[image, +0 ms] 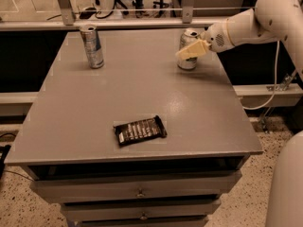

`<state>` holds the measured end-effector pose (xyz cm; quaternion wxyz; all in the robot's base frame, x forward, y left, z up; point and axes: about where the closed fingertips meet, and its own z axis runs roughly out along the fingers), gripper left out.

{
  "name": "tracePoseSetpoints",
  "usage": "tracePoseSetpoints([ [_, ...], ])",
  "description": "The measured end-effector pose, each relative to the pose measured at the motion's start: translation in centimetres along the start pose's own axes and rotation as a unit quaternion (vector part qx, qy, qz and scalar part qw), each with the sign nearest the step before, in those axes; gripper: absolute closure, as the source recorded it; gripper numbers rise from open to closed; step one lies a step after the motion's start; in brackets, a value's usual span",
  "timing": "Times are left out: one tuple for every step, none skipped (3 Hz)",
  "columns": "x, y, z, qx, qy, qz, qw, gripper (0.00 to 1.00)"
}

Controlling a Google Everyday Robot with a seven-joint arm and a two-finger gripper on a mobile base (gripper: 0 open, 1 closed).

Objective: Pick 7up can

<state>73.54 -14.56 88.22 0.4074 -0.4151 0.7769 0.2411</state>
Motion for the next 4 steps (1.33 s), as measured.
tracePoseSetpoints([
  [-1.5,1.7,0.6,-0.038,-0.029,-0.003,0.9988,0.68],
  [-3.1,3.1,-0.2,-0.061,-0.053,-0.016,0.9966,0.92],
  [-6.9,5.5,-2.2,-0.084,-0.081,-0.042,0.9923,1.00],
  [-7.2,5.6,-2.4,-0.086,-0.082,-0.044,0.9919,1.00],
])
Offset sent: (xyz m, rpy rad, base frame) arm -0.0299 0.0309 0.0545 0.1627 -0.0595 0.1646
